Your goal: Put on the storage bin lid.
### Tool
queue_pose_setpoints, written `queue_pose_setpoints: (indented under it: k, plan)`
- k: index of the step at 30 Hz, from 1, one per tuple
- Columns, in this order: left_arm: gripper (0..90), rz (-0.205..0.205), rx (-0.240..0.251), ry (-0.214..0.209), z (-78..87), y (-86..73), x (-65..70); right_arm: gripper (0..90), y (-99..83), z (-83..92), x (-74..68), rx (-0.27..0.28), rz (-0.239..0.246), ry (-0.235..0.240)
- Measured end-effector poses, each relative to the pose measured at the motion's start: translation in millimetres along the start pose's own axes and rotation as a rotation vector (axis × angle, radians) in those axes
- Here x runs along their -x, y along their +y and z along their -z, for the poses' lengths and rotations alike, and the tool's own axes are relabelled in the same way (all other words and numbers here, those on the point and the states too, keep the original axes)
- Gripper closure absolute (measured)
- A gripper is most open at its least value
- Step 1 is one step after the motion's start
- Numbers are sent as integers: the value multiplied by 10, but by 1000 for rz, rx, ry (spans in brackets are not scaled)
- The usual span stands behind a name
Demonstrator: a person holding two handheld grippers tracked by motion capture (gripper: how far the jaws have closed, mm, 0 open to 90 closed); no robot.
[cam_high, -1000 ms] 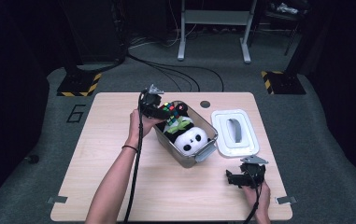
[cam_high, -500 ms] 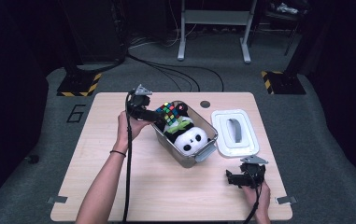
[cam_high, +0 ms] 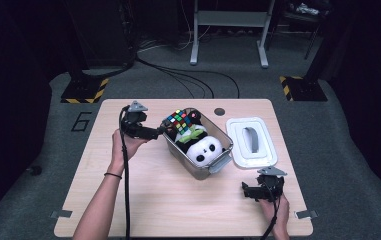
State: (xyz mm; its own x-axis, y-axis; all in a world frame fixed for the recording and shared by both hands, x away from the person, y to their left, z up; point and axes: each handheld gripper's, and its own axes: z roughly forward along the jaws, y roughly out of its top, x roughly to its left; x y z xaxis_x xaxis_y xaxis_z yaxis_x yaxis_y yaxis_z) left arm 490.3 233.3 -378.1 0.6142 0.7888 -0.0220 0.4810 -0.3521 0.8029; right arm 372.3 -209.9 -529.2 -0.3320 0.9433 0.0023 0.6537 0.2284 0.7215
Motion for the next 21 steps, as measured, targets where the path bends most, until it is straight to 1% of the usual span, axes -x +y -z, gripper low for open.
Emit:
queue_pose_setpoints:
  k: [4, 5, 11, 12, 13, 14, 15, 16, 18, 19, 21]
  plan:
    - [94, 28, -5, 4, 5, -133, -74, 5, 0, -1, -1, 0, -1, -1]
    - [91, 30, -6, 6, 9, -167, -92, 6, 0, -1, -1, 0, -1, -1]
    - [83, 64, -32, 17, 5, -375, -209, 5, 1, -1, -1, 0, -1, -1]
    - [79, 72, -36, 18, 5, -410, -230, 5, 1, -1, -1, 0, 0, -1]
    - [76, 90, -30, 25, -4, -458, -247, 6, 1, -1, -1, 0, 0, -1]
    - [72, 93, -34, 30, -5, -485, -262, 6, 1, -1, -1, 0, -1, -1]
    - [70, 108, -34, 31, -9, -532, -284, 5, 1, -1, -2, 0, -1, -1]
    - [70, 110, -43, 37, -12, -568, -304, 5, 1, -1, -1, 0, -1, -1]
    - [73, 130, -50, 42, -29, -647, -337, 6, 0, -1, 1, -1, 3, -2]
    - [72, 137, -52, 46, -41, -688, -356, 5, 1, -3, -3, 1, -4, -3]
    - [69, 150, -67, 52, -60, -760, -389, 5, 1, -2, -2, 0, -2, -2]
